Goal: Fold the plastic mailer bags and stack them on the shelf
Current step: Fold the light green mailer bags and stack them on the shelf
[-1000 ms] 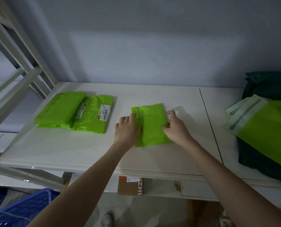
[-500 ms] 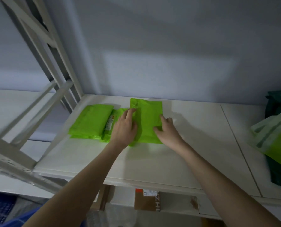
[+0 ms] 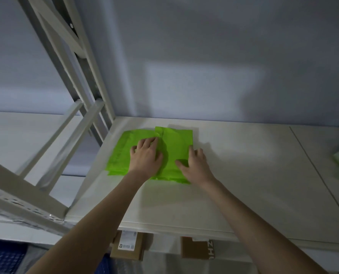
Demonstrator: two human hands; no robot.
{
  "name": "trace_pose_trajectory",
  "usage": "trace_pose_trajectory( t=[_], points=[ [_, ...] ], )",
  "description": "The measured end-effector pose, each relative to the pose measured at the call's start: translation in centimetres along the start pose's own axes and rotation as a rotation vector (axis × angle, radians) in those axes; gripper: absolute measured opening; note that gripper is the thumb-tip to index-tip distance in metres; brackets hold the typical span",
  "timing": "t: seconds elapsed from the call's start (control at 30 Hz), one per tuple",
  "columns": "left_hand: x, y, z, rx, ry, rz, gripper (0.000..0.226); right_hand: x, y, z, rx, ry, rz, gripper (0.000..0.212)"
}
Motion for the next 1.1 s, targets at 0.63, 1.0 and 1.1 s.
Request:
trace_pose_trajectory(
  t=[0.63,1.0,1.1],
  points=[
    [0.9,-0.4,-3.3,0.090,-0.033,-0.067,0.052,1.3,-0.9,-3.5,-0.050,0.329,0.169,0.083],
    [0.7,-0.1,-1.8,0.066,0.046,-0.073,0.053,2.8,-0.8,-1.3,-0.058,0.213,0.185,0.056],
    [0.1,-0.1,-0.5,0.044,0.075,-0.075,0.055,3.2,-0.4,0.0,-0.073,0.208,0.197,0.055]
  ],
)
Point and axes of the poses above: each hand's wrist, its own y-axis away from the middle knuckle, its own z-axis out of the back of the hand, x = y × z, the point moved 9 cm from there along -y, towards the middle knuckle, and after that the axes turned 9 degrees about -y, right-handed, at the moved point
